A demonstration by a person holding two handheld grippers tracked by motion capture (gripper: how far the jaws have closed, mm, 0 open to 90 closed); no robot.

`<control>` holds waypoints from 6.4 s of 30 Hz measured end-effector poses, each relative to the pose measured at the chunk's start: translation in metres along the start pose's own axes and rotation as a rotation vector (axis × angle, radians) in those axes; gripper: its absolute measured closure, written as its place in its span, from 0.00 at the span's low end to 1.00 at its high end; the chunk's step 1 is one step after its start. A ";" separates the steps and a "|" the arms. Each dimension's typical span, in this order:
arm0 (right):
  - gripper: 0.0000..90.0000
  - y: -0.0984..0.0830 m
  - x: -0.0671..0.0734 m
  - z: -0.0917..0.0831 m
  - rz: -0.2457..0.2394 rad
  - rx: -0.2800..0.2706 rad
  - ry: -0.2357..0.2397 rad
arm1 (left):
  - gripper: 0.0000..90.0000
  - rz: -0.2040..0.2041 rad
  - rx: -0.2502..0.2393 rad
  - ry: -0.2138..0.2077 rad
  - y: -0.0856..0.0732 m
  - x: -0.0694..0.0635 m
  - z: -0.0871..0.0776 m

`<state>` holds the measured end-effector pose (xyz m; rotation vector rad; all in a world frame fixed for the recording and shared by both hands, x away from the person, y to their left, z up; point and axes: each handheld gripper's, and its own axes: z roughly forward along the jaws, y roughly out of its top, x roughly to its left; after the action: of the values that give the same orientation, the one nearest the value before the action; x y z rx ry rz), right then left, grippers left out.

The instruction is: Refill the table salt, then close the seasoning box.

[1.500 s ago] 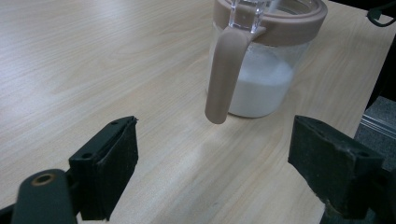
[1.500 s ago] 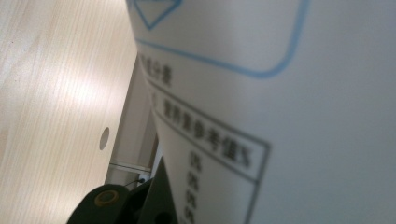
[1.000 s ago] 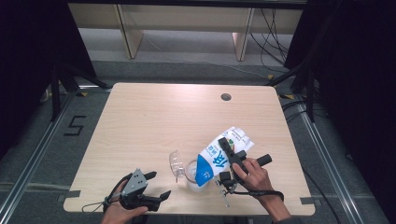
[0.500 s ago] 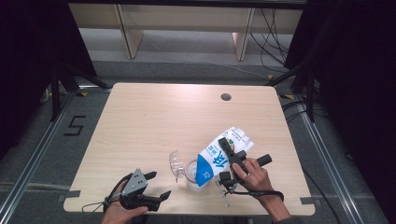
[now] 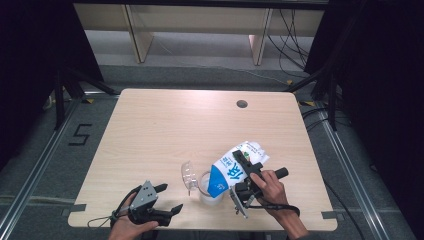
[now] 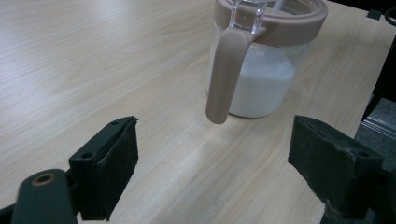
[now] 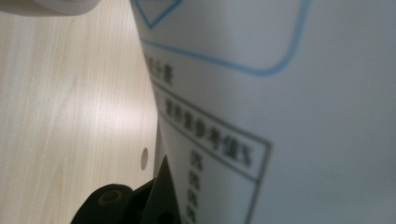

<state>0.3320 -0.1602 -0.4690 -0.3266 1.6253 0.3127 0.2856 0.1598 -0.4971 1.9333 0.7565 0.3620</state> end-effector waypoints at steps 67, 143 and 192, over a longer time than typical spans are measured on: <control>0.93 -0.158 0.030 -0.004 1.468 0.078 0.211 | 0.17 -0.009 -0.007 0.000 -0.001 0.000 0.001; 0.21 -0.101 0.020 -0.110 1.578 0.231 0.335 | 0.18 -0.089 -0.028 0.008 0.005 0.000 -0.002; 0.22 -0.085 0.027 -0.113 1.530 0.229 0.464 | 0.98 -0.026 -0.103 0.025 0.050 -0.013 -0.006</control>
<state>0.2596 -0.2832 -0.4876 1.1882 2.0594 1.2300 0.2897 0.1395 -0.4499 1.8235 0.7635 0.4024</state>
